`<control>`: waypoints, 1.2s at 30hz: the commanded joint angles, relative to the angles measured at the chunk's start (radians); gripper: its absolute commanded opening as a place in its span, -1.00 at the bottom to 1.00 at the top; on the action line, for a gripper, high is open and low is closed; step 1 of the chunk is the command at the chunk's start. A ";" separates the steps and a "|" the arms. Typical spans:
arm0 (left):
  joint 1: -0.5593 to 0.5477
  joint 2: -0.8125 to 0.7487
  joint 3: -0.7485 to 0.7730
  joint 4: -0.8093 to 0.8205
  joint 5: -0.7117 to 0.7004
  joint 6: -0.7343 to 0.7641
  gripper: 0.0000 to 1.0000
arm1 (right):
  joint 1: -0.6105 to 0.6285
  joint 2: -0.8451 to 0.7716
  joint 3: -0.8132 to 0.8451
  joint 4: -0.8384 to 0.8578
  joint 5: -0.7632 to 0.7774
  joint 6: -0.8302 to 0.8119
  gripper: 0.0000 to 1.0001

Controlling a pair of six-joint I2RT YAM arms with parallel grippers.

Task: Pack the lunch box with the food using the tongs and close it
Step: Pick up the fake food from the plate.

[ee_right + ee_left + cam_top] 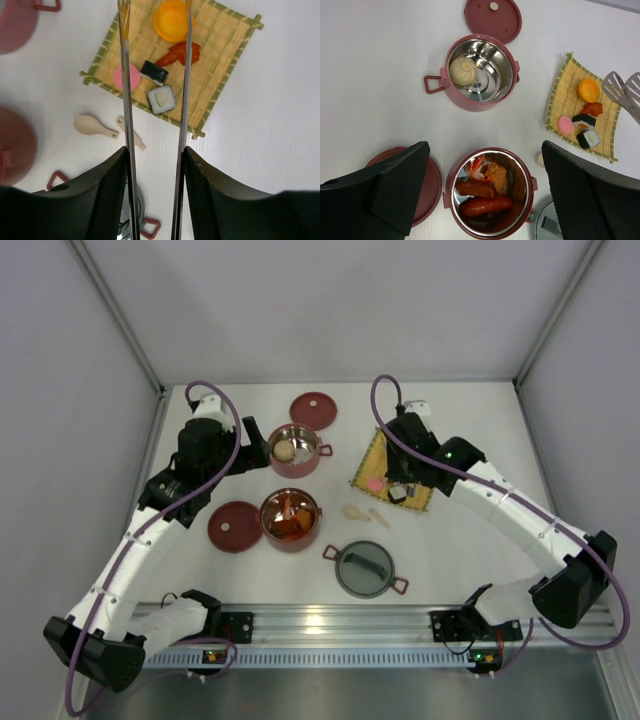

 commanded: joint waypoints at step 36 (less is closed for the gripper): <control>-0.003 0.013 -0.026 0.061 0.007 -0.002 0.98 | -0.246 0.089 -0.165 0.237 -0.162 -0.023 -0.23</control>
